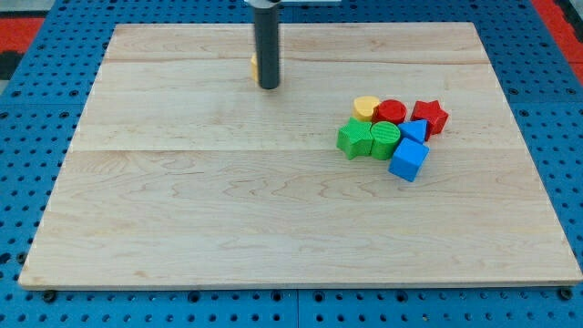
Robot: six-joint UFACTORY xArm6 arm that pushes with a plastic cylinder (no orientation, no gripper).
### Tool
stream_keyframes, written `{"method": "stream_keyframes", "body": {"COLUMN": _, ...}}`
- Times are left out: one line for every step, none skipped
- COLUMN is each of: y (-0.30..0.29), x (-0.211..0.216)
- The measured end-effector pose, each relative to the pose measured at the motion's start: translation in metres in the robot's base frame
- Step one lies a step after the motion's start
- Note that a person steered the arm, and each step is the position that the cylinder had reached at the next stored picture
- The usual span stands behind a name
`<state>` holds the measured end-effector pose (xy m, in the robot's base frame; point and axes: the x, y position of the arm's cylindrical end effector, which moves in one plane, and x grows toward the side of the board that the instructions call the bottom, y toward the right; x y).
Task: Push the red circle to the bottom left side of the yellow hexagon
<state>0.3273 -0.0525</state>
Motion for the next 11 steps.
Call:
{"method": "stream_keyframes", "body": {"y": -0.01, "x": -0.023}}
{"method": "stream_keyframes", "body": {"y": 0.036, "x": -0.048}}
{"method": "stream_keyframes", "body": {"y": 0.037, "x": -0.049}}
{"method": "stream_keyframes", "body": {"y": 0.075, "x": -0.032}}
{"method": "stream_keyframes", "body": {"y": 0.161, "x": -0.038}}
{"method": "stream_keyframes", "body": {"y": 0.171, "x": -0.021}}
{"method": "stream_keyframes", "body": {"y": 0.207, "x": -0.02}}
{"method": "stream_keyframes", "body": {"y": 0.236, "x": 0.019}}
{"method": "stream_keyframes", "body": {"y": 0.226, "x": 0.032}}
{"method": "stream_keyframes", "body": {"y": 0.204, "x": 0.067}}
{"method": "stream_keyframes", "body": {"y": 0.202, "x": 0.09}}
